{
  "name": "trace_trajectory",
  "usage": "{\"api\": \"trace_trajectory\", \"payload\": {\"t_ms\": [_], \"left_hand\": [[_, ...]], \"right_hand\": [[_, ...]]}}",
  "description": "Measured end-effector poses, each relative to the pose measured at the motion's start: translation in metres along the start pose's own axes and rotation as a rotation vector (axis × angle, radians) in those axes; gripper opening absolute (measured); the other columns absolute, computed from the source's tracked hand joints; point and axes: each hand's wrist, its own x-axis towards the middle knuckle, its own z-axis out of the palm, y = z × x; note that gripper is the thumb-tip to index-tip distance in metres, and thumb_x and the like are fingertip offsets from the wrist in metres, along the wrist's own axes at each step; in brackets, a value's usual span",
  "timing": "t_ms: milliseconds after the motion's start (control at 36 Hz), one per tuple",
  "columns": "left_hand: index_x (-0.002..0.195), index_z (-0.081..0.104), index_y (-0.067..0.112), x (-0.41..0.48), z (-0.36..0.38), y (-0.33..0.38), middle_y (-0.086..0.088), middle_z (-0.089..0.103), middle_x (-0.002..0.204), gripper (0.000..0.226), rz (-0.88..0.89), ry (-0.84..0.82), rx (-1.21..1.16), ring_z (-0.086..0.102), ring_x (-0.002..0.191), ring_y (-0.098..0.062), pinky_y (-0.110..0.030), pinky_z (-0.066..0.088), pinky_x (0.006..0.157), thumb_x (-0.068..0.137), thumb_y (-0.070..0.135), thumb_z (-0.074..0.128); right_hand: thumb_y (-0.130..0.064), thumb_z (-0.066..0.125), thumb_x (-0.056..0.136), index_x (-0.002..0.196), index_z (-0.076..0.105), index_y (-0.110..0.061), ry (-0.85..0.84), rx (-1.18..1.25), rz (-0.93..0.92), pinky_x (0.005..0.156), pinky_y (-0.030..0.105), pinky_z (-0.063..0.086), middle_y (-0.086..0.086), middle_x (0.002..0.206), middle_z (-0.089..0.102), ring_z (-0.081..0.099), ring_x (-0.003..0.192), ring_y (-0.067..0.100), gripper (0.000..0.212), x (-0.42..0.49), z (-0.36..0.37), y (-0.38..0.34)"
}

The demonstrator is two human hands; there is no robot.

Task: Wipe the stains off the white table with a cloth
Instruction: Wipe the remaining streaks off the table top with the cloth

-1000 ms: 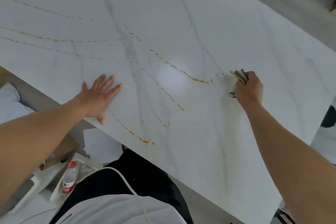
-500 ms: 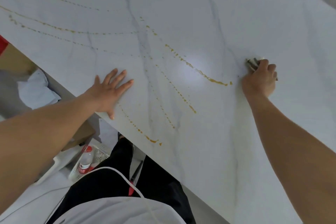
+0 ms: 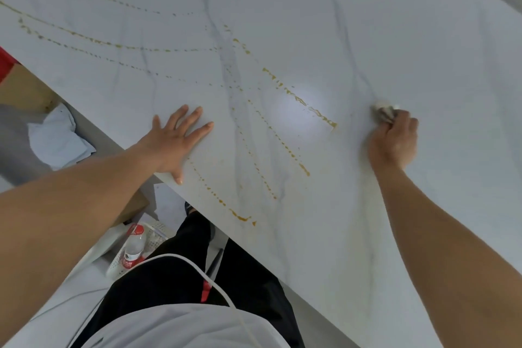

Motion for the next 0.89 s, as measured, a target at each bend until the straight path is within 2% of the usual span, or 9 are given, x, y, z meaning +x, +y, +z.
{"api": "trace_trajectory", "payload": {"t_ms": [56, 111, 333, 417, 472, 611, 667, 778, 889], "left_hand": [[0.132, -0.055, 0.037, 0.0, -0.001, 0.001, -0.003, -0.062, 0.143, 0.164, 0.003, -0.007, -0.005, -0.043, 0.144, -0.033, -0.07, 0.017, 0.118, 0.059, 0.065, 0.088], [0.133, -0.055, 0.037, 0.0, -0.002, 0.0, -0.002, -0.063, 0.142, 0.163, 0.006, -0.007, -0.014, -0.041, 0.146, -0.034, -0.071, 0.016, 0.118, 0.059, 0.064, 0.089], [0.136, -0.052, 0.039, 0.001, 0.002, -0.002, -0.001, -0.06, 0.146, 0.164, 0.019, 0.009, -0.032, -0.047, 0.14, -0.029, -0.073, 0.014, 0.117, 0.058, 0.064, 0.09], [0.136, -0.052, 0.04, 0.001, 0.003, -0.003, 0.0, -0.061, 0.145, 0.164, 0.019, 0.008, -0.041, -0.049, 0.138, -0.028, -0.074, 0.013, 0.117, 0.058, 0.063, 0.09], [0.136, -0.051, 0.04, 0.003, 0.004, -0.004, 0.0, -0.061, 0.145, 0.164, 0.022, 0.008, -0.039, -0.049, 0.138, -0.028, -0.074, 0.013, 0.117, 0.057, 0.063, 0.09], [0.139, -0.05, 0.04, 0.004, 0.006, -0.004, 0.0, -0.061, 0.145, 0.165, 0.03, 0.017, -0.041, -0.048, 0.139, -0.028, -0.075, 0.015, 0.116, 0.056, 0.063, 0.091], [0.143, -0.047, 0.039, 0.004, 0.007, -0.005, 0.0, -0.06, 0.146, 0.165, 0.037, 0.021, -0.048, -0.044, 0.144, -0.03, -0.075, 0.015, 0.115, 0.056, 0.063, 0.091], [0.145, -0.045, 0.038, 0.004, 0.008, -0.007, 0.0, -0.059, 0.147, 0.165, 0.056, 0.032, -0.056, -0.039, 0.147, -0.033, -0.076, 0.016, 0.114, 0.056, 0.063, 0.091], [0.144, -0.046, 0.038, 0.004, 0.01, -0.01, 0.0, -0.06, 0.147, 0.164, 0.07, 0.043, -0.065, -0.04, 0.147, -0.033, -0.077, 0.016, 0.114, 0.057, 0.063, 0.091]], "right_hand": [[-0.018, 0.037, 0.093, 0.125, 0.05, -0.014, 0.061, 0.055, 0.172, 0.075, 0.039, 0.036, 0.014, 0.126, 0.051, 0.054, 0.111, 0.039, 0.034, 0.006, 0.004, -0.008], [-0.019, 0.036, 0.094, 0.128, 0.049, -0.015, 0.058, -0.016, 0.147, 0.075, 0.041, 0.037, 0.014, 0.127, 0.05, 0.051, 0.116, 0.037, 0.037, 0.004, 0.009, -0.014], [-0.021, 0.04, 0.085, 0.108, 0.058, -0.015, -0.161, -0.252, -0.655, 0.053, 0.032, 0.034, 0.008, 0.098, 0.051, 0.051, 0.09, 0.034, 0.03, -0.052, 0.015, 0.0], [-0.024, 0.036, 0.086, 0.107, 0.06, -0.016, -0.197, -0.278, -0.787, 0.05, 0.029, 0.033, 0.006, 0.094, 0.051, 0.053, 0.084, 0.032, 0.033, -0.048, 0.011, 0.006], [-0.022, 0.039, 0.085, 0.107, 0.059, -0.016, -0.161, -0.254, -0.701, 0.053, 0.031, 0.034, 0.007, 0.095, 0.051, 0.053, 0.087, 0.034, 0.031, -0.04, 0.011, 0.003], [-0.012, 0.044, 0.088, 0.117, 0.056, -0.011, -0.043, -0.126, -0.213, 0.064, 0.037, 0.035, 0.011, 0.11, 0.054, 0.05, 0.104, 0.035, 0.031, -0.042, 0.023, -0.022], [-0.01, 0.045, 0.089, 0.116, 0.055, -0.009, -0.046, -0.145, -0.179, 0.063, 0.037, 0.034, 0.012, 0.111, 0.053, 0.049, 0.104, 0.034, 0.028, -0.056, 0.028, -0.029], [-0.014, 0.054, 0.085, 0.106, 0.057, -0.011, -0.133, -0.229, -0.483, 0.053, 0.034, 0.035, 0.011, 0.099, 0.052, 0.051, 0.092, 0.034, 0.022, -0.096, 0.033, -0.023], [-0.025, 0.047, 0.087, 0.106, 0.055, -0.017, -0.325, -0.356, -0.868, 0.048, 0.029, 0.031, 0.007, 0.096, 0.051, 0.053, 0.086, 0.032, 0.023, -0.105, 0.027, -0.01]]}}
